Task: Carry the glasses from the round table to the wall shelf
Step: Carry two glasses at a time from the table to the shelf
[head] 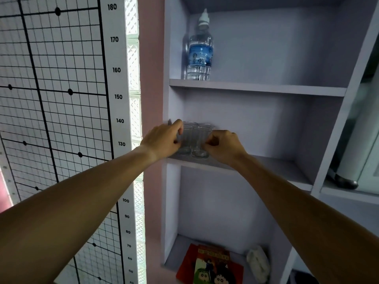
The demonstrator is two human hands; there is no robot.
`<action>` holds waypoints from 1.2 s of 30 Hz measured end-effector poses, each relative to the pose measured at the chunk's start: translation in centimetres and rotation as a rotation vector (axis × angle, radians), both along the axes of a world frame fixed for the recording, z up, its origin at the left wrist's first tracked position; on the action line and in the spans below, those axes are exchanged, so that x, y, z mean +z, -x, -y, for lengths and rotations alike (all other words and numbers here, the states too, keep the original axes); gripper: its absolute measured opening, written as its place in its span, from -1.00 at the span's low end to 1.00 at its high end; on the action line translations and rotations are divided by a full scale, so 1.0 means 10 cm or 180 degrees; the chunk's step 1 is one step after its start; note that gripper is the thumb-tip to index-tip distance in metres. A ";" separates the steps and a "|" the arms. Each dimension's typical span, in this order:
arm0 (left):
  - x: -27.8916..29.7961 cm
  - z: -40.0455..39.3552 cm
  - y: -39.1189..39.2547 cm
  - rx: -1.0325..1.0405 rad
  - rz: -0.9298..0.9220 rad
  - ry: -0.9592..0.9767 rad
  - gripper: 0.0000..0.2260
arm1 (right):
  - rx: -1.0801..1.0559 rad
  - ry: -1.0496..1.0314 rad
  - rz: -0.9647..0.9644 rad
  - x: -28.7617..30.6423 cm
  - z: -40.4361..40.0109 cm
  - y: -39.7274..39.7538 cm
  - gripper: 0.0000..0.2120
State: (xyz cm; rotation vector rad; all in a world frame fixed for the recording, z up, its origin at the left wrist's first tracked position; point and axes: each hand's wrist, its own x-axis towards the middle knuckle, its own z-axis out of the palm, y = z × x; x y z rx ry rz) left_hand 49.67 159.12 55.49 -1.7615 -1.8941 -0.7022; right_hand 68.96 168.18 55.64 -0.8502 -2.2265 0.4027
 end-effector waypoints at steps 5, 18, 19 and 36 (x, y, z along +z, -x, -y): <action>-0.06 0.19 0.00 -0.0228 0.0028 0.0476 -0.77 | 0.0103 0.0115 0.0173 -0.11 0.03 0.06 -0.89; -1.07 1.57 0.32 0.0821 0.0859 0.1568 -0.87 | 0.1342 -0.0131 0.0883 -1.01 0.79 0.52 -0.69; -1.27 1.76 0.35 0.0937 0.0994 0.1660 -0.89 | 0.1440 -0.0059 0.1026 -1.19 0.87 0.58 -0.68; -5.33 6.54 -1.78 0.3154 0.4572 0.3114 -0.87 | 0.3272 0.0857 0.4805 -5.00 3.55 0.03 -0.71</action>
